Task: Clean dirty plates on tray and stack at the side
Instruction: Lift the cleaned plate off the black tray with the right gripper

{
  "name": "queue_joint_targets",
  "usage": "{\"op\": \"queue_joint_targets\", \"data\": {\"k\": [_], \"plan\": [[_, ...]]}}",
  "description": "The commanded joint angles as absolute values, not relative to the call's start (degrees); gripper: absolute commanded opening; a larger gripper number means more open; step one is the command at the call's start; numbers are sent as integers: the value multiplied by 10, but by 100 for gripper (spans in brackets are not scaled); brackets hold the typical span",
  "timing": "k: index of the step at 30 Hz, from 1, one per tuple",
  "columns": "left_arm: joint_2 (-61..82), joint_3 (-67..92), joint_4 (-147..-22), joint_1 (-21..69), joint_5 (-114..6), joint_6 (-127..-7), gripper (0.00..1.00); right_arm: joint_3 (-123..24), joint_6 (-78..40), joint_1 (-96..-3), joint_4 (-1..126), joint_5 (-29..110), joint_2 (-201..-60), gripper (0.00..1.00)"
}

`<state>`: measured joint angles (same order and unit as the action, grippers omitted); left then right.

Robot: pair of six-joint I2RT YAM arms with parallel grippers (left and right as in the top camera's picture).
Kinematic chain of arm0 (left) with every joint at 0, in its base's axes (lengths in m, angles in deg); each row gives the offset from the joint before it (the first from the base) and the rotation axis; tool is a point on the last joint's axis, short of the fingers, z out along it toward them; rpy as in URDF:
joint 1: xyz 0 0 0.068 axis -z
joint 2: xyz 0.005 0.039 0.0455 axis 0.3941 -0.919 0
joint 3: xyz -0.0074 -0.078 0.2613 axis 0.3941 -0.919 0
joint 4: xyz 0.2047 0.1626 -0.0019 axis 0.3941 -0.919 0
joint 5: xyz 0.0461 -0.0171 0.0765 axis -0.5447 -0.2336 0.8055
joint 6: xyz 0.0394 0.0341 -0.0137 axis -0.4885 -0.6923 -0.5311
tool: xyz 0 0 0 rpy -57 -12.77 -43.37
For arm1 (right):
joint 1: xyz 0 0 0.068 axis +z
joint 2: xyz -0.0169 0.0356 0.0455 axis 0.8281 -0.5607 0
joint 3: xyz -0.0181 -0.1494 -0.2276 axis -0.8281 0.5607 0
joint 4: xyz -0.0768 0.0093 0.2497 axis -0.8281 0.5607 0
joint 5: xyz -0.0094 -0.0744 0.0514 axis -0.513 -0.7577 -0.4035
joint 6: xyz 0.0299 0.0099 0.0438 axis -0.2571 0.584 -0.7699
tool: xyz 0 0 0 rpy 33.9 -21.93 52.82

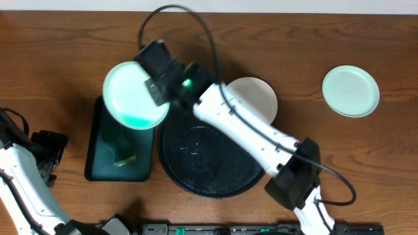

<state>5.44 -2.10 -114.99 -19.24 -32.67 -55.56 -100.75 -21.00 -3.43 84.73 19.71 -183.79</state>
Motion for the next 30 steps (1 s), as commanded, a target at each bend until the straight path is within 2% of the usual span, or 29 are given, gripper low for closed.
{"op": "queue_joint_targets", "data": {"k": [1, 13, 20, 30], "plan": [[61, -20, -1155, -196, -335, -559, 80, -1020, -180, 8, 832, 69, -1844, 2], [61, -20, -1157, -196, -335, -559, 80, -1020, -53, 94, 729, -192, -1844, 1], [61, -20, -1159, -196, -335, -559, 80, -1020, 47, 121, 660, -253, -1844, 1], [61, -20, -1158, -196, -348, -559, 80, -1020, 120, 126, 634, -287, -1844, 1]]}}
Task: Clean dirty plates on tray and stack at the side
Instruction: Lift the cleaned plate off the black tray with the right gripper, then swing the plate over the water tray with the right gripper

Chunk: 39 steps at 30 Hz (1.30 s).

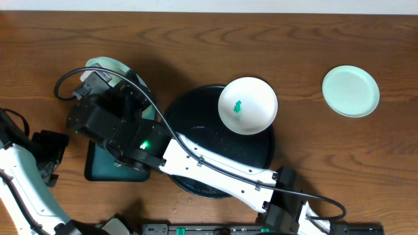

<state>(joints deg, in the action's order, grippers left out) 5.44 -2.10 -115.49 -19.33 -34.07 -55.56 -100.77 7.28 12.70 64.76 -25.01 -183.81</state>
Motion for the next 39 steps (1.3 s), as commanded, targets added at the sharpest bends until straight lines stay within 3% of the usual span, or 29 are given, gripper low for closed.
{"op": "queue_joint_targets", "data": {"k": [1, 16, 39], "plan": [[61, -20, -1158, -196, -348, -559, 80, -1020, 134, 126, 627, -287, -1844, 2], [61, -20, -1158, -196, -349, -556, 80, -1019, 200, 140, 582, -312, -1852, 2], [60, -20, -1156, -196, -350, -555, 80, -1016, 128, 168, 641, -359, -1860, 1]]}}
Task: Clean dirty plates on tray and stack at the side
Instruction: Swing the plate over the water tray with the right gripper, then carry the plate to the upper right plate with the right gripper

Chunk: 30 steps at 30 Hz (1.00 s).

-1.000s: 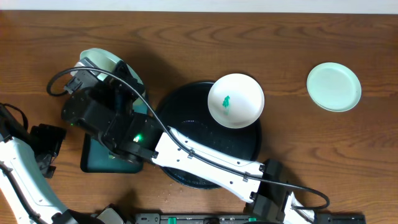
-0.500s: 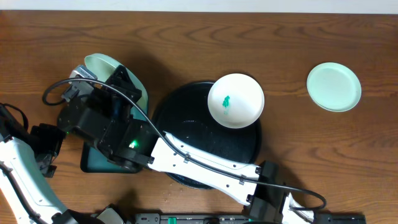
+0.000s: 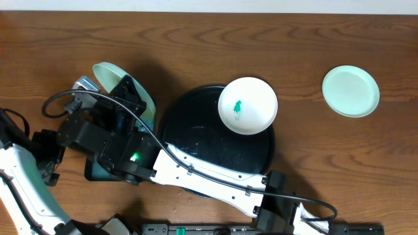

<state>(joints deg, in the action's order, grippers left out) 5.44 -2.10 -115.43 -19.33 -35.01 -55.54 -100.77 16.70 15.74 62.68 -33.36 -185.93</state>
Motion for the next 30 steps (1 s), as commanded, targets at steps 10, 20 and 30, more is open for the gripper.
{"op": "queue_joint_targets", "data": {"k": [10, 20, 30], "plan": [[60, -20, -1156, -196, -349, -555, 80, -1019, -104, 95, 814, -141, -1843, 1], [60, -20, -1156, -196, -349, -555, 80, -1020, -50, 117, 790, -225, -1814, 1], [60, -20, -1159, -196, -349, -559, 80, -1020, -250, 30, 916, 15, -1819, 1]]}}
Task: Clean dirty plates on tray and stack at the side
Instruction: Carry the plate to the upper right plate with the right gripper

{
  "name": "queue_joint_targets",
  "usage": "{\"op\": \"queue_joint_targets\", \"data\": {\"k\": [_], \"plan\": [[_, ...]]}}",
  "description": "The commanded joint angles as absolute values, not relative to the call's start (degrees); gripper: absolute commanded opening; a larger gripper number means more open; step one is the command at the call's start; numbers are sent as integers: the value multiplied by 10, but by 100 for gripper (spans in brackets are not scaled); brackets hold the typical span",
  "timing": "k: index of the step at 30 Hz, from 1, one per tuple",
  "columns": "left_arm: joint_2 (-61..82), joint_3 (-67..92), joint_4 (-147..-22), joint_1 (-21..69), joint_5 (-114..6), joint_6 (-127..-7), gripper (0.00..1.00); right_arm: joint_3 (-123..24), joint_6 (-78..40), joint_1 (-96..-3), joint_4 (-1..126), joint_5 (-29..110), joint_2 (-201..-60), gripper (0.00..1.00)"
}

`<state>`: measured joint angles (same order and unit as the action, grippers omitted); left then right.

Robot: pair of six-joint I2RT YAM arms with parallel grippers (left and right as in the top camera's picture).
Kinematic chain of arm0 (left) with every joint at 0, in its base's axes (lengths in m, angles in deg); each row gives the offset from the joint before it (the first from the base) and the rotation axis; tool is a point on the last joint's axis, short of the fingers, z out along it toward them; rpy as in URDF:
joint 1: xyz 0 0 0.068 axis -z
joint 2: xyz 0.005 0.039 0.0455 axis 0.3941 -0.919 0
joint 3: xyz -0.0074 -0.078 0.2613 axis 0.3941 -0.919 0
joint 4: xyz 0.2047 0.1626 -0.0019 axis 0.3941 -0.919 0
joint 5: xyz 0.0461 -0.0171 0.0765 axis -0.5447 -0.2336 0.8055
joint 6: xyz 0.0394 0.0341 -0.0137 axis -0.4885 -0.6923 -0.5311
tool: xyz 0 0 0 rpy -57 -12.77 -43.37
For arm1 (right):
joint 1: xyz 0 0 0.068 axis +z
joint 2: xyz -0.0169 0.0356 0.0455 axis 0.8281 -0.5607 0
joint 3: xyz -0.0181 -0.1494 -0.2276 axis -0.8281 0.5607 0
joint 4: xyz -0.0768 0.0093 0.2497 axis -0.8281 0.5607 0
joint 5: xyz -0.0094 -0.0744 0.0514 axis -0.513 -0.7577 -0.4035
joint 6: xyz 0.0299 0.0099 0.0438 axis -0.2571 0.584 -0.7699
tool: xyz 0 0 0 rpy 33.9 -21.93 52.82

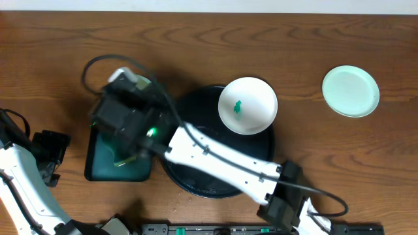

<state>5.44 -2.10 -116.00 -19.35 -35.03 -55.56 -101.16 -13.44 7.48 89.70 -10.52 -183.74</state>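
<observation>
My right arm reaches across the black round tray [215, 176] to the dark green bin [98, 171] at the left. Its wrist [124, 114] hangs blurred over the bin's far end and hides the fingers. Only a pale green sliver of the held plate [145, 84] shows at the wrist's far edge. A white plate with a green smear [255, 98] lies on the tray's far right part. A clean pale green plate [351, 91] rests on the table at the far right. My left gripper [52, 147] stays by the left edge, its fingers too dark to read.
A yellowish-green object lies inside the bin [124, 160] under the right wrist. The right arm's cable [98, 62] loops above the bin. A black rail [196, 230] runs along the table's front edge.
The right wrist has shifted right and toward the far end of the bin. The tilted pale green plate, plainly seen before, is now almost wholly hidden under the wrist. The left arm is unmoved.
The right gripper first held a pale green plate flat above the bin's far end, green smear on it. Then the plate stood tilted over the bin with the arm swung far left. It stayed tilted there, and now the wrist covers it above the bin.
</observation>
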Motion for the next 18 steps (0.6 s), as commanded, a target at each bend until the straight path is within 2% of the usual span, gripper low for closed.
{"op": "queue_joint_targets", "data": {"k": [1, 6, 10, 18], "plan": [[60, -20, -1159, -196, -349, -559, 80, -1020, -270, 13, 925, 61, -1819, 1], [59, -20, -1158, -196, -350, -559, 80, -1020, -282, -85, 937, 245, -1797, 1], [58, -22, -1150, -174, -349, -559, 80, -1020, -281, -173, 957, 292, -1755, 1], [54, -28, -1116, -63, -347, -559, 80, -1020, -282, -379, 1029, 344, -1688, 1]]}}
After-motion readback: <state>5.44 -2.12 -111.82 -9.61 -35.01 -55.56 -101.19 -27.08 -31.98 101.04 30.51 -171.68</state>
